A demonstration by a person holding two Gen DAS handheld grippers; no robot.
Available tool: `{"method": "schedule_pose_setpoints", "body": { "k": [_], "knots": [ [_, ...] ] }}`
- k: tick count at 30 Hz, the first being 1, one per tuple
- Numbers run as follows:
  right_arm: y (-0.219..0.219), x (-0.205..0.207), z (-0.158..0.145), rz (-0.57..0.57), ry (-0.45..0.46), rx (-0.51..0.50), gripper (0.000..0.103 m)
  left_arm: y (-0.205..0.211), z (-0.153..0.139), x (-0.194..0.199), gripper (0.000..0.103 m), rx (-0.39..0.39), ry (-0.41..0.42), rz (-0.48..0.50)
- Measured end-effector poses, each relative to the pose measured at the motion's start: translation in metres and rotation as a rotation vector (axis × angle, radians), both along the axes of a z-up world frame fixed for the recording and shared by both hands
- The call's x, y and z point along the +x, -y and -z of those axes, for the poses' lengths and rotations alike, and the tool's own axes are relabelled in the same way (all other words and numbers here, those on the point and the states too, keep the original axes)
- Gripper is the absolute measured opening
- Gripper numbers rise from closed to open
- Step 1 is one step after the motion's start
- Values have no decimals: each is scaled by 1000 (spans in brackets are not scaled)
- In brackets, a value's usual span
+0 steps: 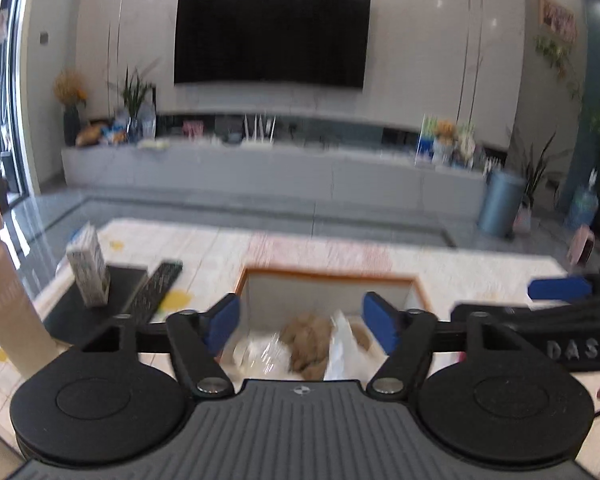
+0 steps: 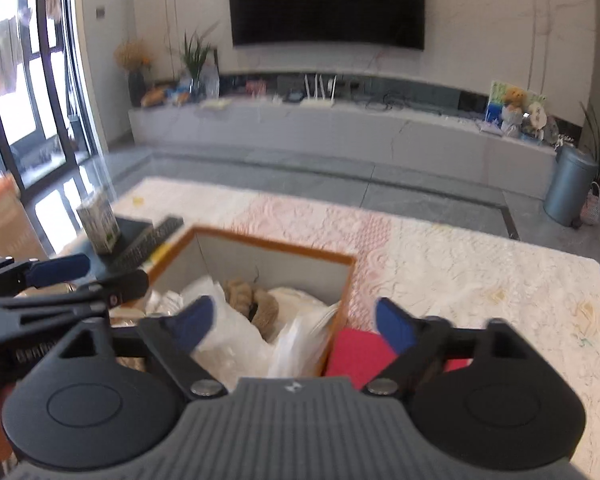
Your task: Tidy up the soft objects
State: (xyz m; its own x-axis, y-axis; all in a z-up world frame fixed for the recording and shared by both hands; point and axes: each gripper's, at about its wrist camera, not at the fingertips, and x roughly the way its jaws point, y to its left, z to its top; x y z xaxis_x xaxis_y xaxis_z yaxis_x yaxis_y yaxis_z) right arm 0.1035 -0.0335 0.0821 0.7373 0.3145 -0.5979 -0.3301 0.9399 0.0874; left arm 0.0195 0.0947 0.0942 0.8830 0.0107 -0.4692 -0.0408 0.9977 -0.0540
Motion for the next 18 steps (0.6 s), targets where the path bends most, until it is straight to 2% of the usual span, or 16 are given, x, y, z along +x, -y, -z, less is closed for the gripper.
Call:
{"method": "schedule_pose_setpoints", "body": {
  "k": [8, 11, 14, 16, 18],
  "knots": [
    [43, -55, -24, 45, 99, 5, 99, 47, -52, -49, 96, 96, 246, 0],
    [54, -77, -25, 72, 140, 44, 100, 67, -58, -64, 98, 120, 253, -29],
    [62, -99, -23, 104, 185, 78, 100, 85, -51, -79, 98, 211, 286, -17],
    [66, -108, -16, 121, 166, 64, 100, 91, -43, -83, 98, 197, 270, -11],
    [71, -112, -3, 96, 140, 65, 100, 92, -35, -88, 98, 144, 257, 13]
  ]
}}
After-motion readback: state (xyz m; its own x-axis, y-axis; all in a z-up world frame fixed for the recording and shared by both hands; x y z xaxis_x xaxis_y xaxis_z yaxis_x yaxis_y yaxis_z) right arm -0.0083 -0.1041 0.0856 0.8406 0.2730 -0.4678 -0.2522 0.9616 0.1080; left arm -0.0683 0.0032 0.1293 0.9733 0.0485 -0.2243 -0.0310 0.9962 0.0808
